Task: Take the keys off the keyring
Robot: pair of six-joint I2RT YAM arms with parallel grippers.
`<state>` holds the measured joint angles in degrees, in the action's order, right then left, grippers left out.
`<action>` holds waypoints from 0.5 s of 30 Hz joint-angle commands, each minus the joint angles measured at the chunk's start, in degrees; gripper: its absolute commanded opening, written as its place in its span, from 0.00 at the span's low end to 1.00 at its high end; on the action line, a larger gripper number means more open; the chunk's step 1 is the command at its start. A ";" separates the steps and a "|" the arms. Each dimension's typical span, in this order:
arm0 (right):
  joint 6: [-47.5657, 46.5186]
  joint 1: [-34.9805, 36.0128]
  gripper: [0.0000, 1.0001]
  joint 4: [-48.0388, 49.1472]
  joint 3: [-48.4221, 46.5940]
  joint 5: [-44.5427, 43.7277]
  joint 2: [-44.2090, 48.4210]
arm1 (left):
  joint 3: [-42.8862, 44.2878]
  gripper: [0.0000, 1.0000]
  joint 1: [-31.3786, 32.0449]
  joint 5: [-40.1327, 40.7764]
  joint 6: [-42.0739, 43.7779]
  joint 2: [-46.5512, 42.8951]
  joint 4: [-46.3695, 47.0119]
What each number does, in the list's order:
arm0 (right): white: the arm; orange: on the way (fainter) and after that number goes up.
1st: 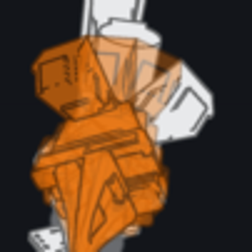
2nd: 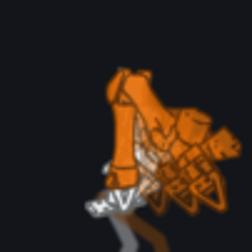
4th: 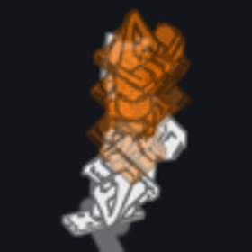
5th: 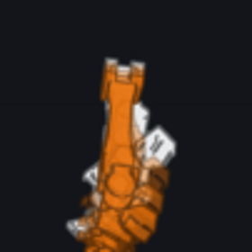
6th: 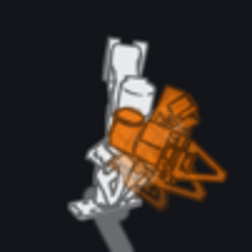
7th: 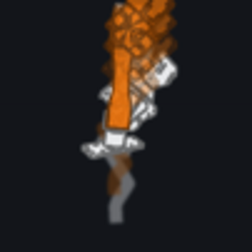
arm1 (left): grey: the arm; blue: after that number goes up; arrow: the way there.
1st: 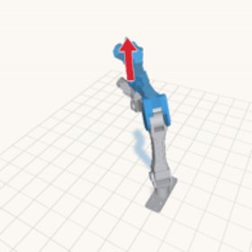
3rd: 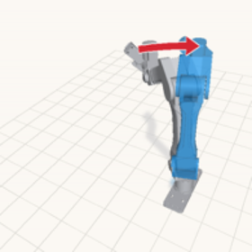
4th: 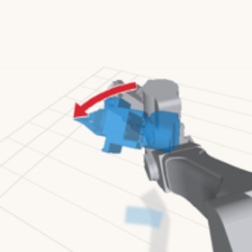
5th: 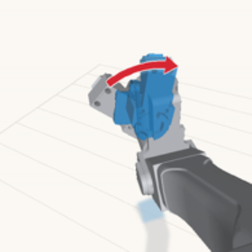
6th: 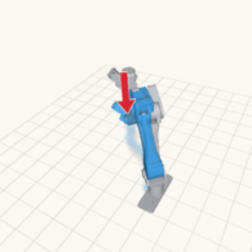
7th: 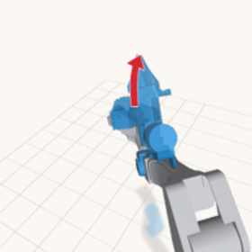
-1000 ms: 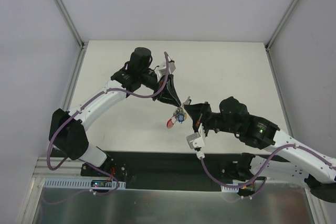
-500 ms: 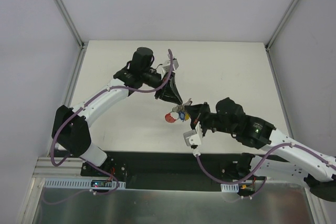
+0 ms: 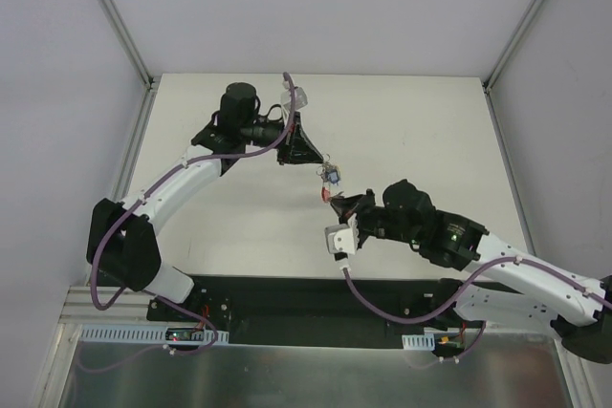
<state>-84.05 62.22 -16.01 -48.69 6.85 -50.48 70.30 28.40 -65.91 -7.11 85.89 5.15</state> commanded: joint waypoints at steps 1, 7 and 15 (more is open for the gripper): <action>16.52 -2.79 0.01 6.34 0.27 -3.42 1.17 | -4.54 0.00 -4.74 12.36 -1.06 -5.38 2.68; 41.22 -6.75 0.01 1.34 -5.00 -22.64 -6.46 | -10.79 0.00 -10.03 33.27 -1.58 -6.87 -0.22; 65.75 -23.00 0.01 -3.49 -6.59 -24.88 -9.28 | -12.99 0.00 -12.14 46.65 0.26 -6.78 -6.10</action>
<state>-35.86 46.76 -16.80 -52.16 -14.13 -59.79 57.14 16.27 -28.42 -7.42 81.30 0.75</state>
